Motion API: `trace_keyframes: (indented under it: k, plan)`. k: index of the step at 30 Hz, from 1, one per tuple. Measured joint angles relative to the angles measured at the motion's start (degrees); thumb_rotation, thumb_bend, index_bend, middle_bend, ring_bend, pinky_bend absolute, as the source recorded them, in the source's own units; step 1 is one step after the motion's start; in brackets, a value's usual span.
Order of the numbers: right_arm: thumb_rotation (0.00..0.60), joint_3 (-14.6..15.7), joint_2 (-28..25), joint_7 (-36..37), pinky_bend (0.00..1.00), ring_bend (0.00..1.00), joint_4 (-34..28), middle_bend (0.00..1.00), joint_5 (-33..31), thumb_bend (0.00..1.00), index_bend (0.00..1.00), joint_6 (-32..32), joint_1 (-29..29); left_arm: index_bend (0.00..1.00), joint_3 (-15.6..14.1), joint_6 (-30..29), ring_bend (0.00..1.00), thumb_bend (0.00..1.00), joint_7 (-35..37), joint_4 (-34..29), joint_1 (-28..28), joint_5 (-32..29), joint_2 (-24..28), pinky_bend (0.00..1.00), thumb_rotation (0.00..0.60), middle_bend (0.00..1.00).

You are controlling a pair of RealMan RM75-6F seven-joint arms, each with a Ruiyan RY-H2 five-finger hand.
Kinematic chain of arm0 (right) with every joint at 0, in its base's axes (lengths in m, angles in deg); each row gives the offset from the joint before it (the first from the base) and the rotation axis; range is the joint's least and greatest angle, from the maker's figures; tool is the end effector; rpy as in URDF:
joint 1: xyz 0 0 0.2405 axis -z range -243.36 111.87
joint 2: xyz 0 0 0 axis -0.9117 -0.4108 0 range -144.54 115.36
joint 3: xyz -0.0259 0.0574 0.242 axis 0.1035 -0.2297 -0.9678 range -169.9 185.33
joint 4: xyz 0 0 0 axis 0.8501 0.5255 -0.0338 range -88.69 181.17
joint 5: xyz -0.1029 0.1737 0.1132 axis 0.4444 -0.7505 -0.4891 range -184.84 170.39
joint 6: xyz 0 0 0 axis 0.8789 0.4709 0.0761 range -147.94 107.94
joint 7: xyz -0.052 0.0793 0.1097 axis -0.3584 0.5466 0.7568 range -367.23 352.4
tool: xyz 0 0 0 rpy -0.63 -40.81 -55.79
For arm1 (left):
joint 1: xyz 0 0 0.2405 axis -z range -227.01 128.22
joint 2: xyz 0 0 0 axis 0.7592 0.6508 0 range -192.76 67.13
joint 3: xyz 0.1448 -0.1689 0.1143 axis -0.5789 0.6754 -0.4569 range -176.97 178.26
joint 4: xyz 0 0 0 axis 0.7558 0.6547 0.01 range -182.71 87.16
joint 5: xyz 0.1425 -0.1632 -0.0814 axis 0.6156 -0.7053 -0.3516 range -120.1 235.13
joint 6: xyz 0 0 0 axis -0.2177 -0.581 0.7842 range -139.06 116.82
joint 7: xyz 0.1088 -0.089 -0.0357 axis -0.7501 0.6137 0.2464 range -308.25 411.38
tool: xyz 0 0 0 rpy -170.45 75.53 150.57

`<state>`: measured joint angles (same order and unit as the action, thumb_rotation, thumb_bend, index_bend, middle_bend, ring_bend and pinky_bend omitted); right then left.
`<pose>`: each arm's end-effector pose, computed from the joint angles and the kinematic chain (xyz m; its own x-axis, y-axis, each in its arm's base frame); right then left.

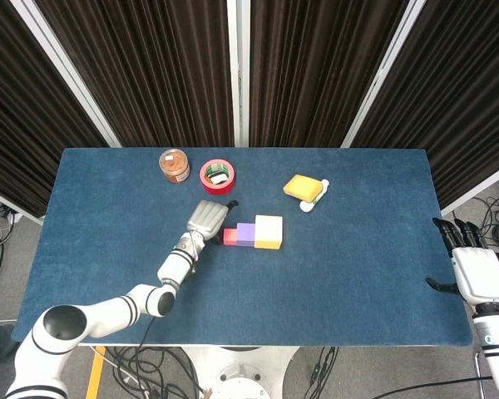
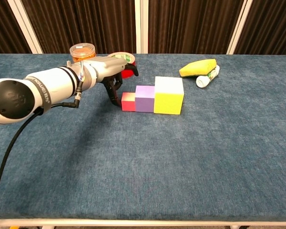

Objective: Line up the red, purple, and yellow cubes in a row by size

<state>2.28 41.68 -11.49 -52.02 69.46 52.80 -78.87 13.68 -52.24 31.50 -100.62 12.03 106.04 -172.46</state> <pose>-0.3015 -0.2350 0.1570 0.4618 -0.1108 0.8800 -0.8855 0.0004 0.4647 -0.0867 0.4148 -0.1287 0.4926 0.3457 0.7986 0.8550 -0.3633 -0.3702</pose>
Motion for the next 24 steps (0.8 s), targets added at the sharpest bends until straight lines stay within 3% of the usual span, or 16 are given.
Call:
trace_keyframes:
  k: [8, 15, 19, 24]
  plan:
    - [0.6, -0.2, -0.3, -0.3, 0.0, 0.0, -0.4, 0.09, -0.4, 0.0, 0.0, 0.1, 0.2, 0.22, 0.8, 0.5, 0.95, 0.16, -0.6, -0.1, 0.2, 0.6, -0.2, 1.0, 0.6, 0.89]
    - [0.6, 0.1, -0.1, -0.4, 0.0, 0.0, -0.1, 0.08, 0.2, 0.0, 0.0, 0.2, 0.4, 0.14, 0.4, 0.4, 0.89, 0.13, -3.0, -2.2, -1.0, -1.2, 1.7, 1.0, 0.6, 0.82]
    - [0.6, 0.7, 0.4, 0.3, 0.0, 0.0, 0.7, 0.06, 1.5, 0.04, 0.0, 0.6, 0.7, 0.13, 0.3, -2.0, 0.79, 0.13, -3.2, -7.2, -3.1, -1.6, 4.8, 1.0, 0.6, 0.75]
    - [0.6, 1.9, 1.3, 3.0, 0.0, 0.0, 3.9, 0.02, 5.5, 0.13, 0.0, 1.3, 1.0, 0.14, 0.1, -10.8, 0.66, 0.13, -1.7, -17.4, -8.6, 0.1, 11.3, 0.97, 0.6, 0.66]
